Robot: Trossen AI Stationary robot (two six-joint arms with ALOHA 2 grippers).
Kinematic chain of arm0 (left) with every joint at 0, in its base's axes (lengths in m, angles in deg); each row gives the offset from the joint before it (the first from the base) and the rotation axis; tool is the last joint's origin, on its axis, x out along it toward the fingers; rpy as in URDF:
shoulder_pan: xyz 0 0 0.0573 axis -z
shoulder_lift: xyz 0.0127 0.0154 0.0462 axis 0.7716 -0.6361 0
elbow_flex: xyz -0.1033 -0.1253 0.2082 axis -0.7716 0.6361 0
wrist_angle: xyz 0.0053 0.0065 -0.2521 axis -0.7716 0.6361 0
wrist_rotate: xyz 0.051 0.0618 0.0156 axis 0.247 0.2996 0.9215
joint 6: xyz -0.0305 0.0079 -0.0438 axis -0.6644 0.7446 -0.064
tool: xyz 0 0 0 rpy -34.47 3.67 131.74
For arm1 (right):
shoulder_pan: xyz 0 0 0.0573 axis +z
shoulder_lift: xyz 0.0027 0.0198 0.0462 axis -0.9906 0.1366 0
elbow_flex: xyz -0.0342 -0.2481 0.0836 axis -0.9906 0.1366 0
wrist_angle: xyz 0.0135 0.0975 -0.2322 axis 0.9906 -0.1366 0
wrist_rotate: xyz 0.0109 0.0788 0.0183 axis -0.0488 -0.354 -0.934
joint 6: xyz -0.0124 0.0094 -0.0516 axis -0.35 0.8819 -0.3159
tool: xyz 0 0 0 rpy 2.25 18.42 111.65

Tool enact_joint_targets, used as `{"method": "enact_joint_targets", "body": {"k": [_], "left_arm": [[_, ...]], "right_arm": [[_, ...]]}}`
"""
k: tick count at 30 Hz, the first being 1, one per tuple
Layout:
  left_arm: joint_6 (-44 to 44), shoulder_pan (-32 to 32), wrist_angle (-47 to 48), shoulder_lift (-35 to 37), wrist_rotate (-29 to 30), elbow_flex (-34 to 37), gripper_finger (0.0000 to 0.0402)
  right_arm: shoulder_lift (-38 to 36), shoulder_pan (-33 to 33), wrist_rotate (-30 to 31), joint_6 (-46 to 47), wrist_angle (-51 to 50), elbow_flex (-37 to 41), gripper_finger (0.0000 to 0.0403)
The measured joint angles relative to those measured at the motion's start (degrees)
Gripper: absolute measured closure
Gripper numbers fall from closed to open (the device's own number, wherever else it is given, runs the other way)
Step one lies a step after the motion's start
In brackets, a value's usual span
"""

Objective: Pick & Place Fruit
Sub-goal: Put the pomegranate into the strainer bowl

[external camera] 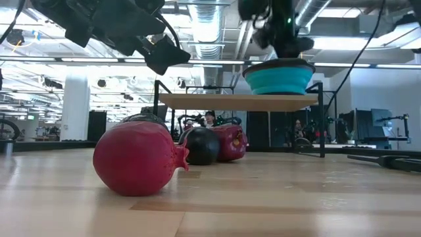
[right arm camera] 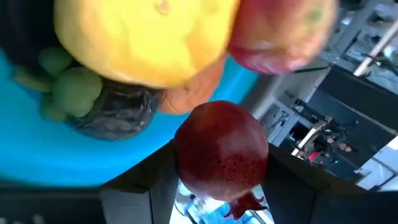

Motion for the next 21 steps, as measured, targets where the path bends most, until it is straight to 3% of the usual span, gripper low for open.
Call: {"method": "enact_joint_targets", "body": {"k": [10,21], "left_arm": [[0.0,0.0,0.01,0.0,-0.02,0.0,0.0088],[0.02,0.0,0.03,0.0,-0.04,0.0,0.0088]], "right_arm": [[2.5,-1.82,2.5,-4.23,-0.08,-0.04,0.0165],[-0.36,-0.03,4.81,-2.91,-0.02,-0.06,0.0163]]}}
